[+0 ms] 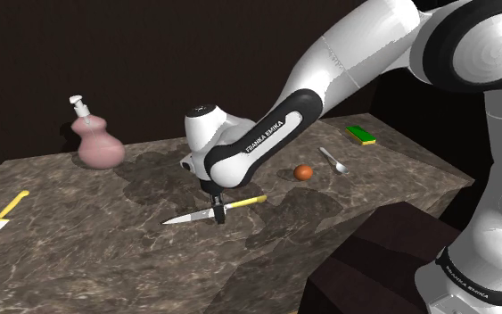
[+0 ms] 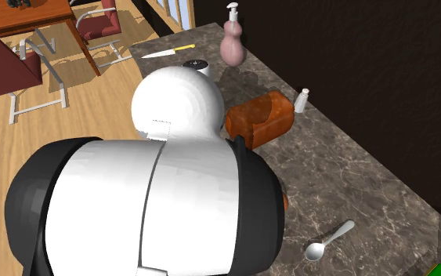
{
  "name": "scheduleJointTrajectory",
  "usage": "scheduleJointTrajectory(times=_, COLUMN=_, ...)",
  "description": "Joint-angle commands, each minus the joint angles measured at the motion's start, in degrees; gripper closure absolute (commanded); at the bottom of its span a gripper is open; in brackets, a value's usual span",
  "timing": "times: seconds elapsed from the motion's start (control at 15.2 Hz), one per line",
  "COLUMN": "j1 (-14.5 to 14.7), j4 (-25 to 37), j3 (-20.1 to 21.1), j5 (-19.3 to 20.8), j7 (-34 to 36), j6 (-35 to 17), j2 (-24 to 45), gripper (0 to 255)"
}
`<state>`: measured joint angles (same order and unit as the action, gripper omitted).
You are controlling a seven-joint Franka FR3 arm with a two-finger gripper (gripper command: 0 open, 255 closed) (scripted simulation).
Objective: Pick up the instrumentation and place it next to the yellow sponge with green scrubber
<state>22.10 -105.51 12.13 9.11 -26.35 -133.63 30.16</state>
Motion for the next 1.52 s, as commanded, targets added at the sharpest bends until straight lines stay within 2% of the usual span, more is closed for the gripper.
scheduleJointTrajectory(times=0.0, j1=0.0, j4=0.0, j3=0.0, j5=0.1, j7=0.0, j6=-0.3, j2=0.2, gripper=0)
scheduleJointTrajectory(times=0.33, j1=0.0, j4=0.0, j3=0.0, j5=0.1, j7=0.0, j6=-0.3, j2=0.2, gripper=0)
scheduleJointTrajectory(times=0.4, j1=0.0, j4=0.0, j3=0.0, j5=0.1, j7=0.0, j6=-0.3, j2=0.2, gripper=255)
scheduleJointTrajectory(times=0.99, j1=0.0, j4=0.0, j3=0.0, j5=0.1, j7=0.0, j6=-0.3, j2=0.3, gripper=255)
scheduleJointTrajectory(times=1.45, j1=-0.4, j4=0.6, j3=0.6, j5=-1.0, j7=-0.6, j6=3.7, j2=-3.2, gripper=255)
